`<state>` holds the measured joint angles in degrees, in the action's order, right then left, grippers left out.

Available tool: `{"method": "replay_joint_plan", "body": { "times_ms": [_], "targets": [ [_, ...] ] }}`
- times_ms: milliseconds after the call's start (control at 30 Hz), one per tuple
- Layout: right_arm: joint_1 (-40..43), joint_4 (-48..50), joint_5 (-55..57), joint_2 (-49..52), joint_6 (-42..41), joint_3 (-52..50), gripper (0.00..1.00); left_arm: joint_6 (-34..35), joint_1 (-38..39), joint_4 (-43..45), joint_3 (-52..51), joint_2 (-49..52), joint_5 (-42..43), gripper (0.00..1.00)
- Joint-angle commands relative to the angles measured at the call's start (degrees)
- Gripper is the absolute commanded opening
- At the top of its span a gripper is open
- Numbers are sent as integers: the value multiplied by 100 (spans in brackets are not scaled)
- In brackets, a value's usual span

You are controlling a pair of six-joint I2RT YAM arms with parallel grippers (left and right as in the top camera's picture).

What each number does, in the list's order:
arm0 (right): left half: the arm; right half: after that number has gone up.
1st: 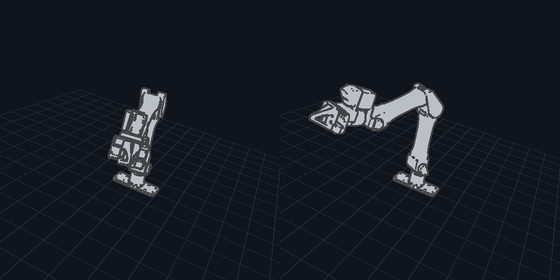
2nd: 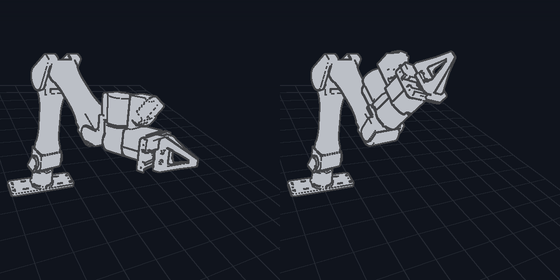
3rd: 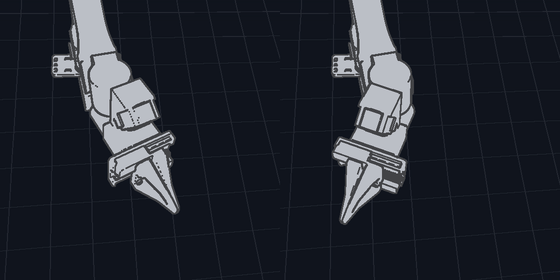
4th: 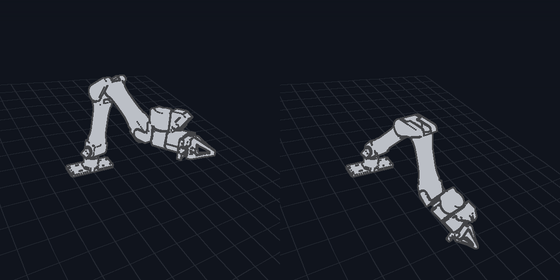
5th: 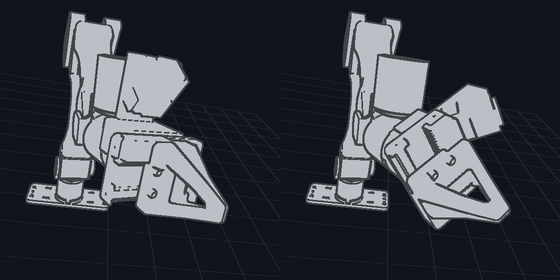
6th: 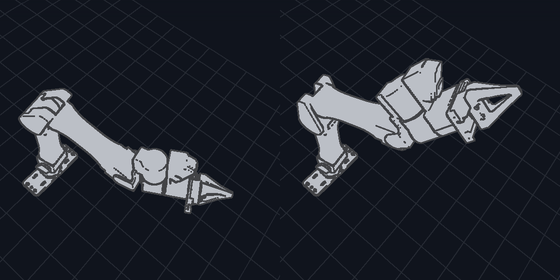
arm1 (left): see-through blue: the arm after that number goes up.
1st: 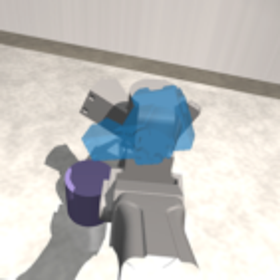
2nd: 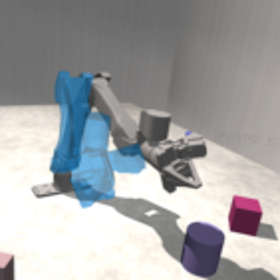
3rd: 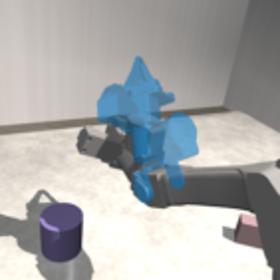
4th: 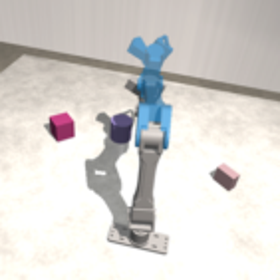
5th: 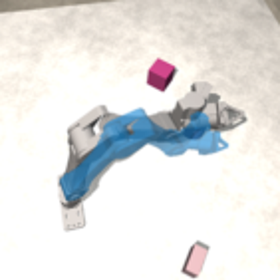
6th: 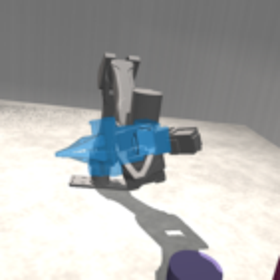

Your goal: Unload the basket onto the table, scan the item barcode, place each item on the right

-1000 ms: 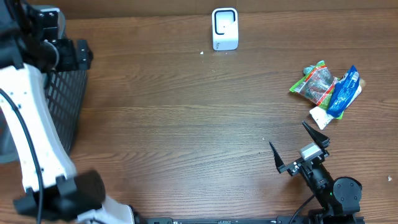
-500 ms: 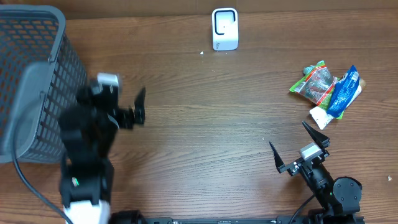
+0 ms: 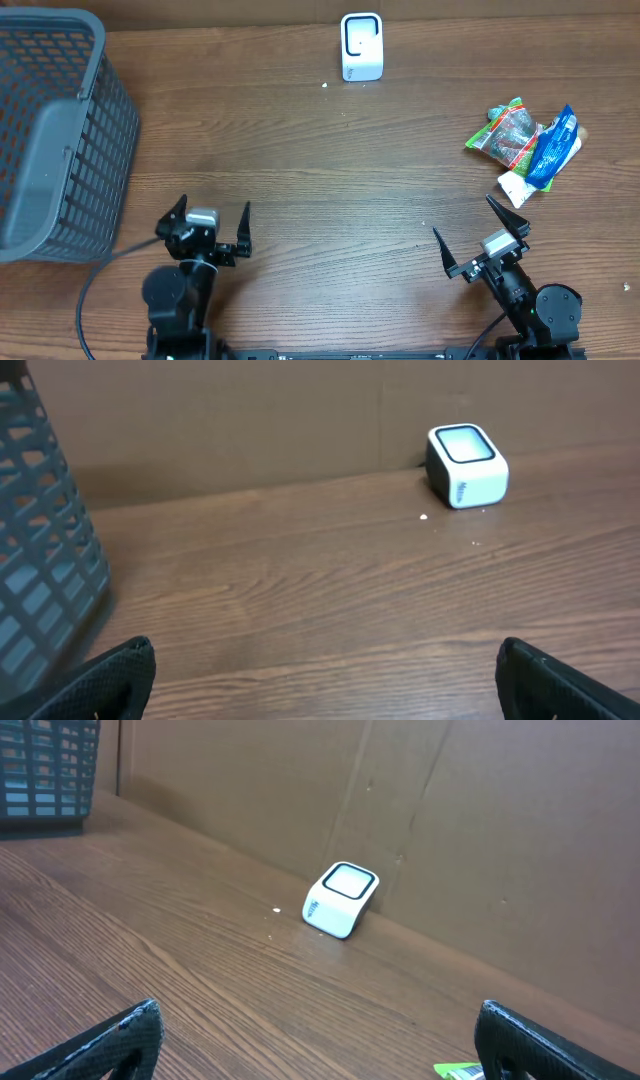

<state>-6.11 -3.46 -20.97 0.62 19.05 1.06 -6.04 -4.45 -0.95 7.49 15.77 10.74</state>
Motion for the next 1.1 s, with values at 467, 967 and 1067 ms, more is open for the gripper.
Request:
{"method": "replay_joint_plan", "body": {
  "times_ms": [467,967,1067],
  "targets": [
    [-42,33,37,-46,-68,-61,100,-999,234,-592,-376,-1558,-837,100],
    [-42,31,37,-46,-68,-59,100,-1283,249,-319,-721,-1561,-822,99],
    [-42,33,37,-46,-68,-61,100,-1283,260,-330,-721,-1561,-826,99]
  ]
}}
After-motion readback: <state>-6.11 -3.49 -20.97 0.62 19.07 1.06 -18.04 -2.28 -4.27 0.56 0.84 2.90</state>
